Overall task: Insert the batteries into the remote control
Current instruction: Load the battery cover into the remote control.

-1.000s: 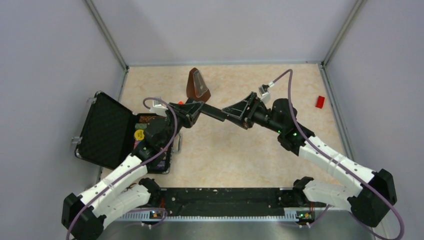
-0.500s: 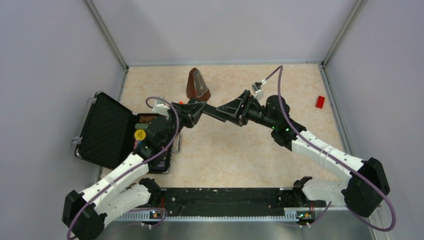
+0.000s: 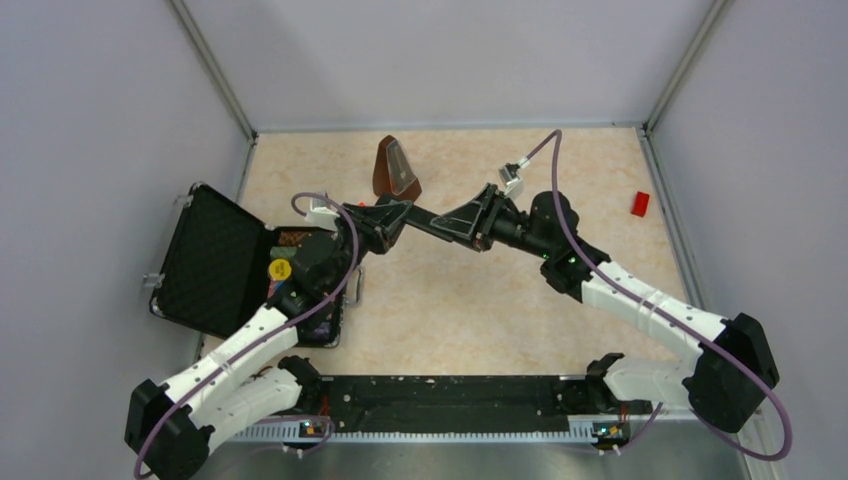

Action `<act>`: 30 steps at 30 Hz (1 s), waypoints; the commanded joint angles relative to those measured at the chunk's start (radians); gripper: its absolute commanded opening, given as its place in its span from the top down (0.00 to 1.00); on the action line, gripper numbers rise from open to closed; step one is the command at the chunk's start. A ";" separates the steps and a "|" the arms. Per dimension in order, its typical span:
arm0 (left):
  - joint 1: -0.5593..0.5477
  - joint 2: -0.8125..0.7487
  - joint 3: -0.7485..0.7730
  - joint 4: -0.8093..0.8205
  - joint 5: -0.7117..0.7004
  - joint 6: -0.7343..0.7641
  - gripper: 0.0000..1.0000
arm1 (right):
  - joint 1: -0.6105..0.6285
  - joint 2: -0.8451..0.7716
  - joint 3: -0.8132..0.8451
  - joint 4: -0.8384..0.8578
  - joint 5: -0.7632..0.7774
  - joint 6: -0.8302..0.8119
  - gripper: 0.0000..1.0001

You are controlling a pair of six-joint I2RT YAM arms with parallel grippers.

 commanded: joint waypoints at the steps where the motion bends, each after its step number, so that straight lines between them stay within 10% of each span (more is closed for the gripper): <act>1: -0.001 -0.017 0.045 0.090 -0.013 -0.014 1.00 | 0.011 -0.034 -0.027 0.024 0.005 -0.027 0.54; 30: -0.002 0.039 0.075 0.242 0.134 -0.089 1.00 | 0.064 0.111 0.004 0.160 0.090 0.009 0.61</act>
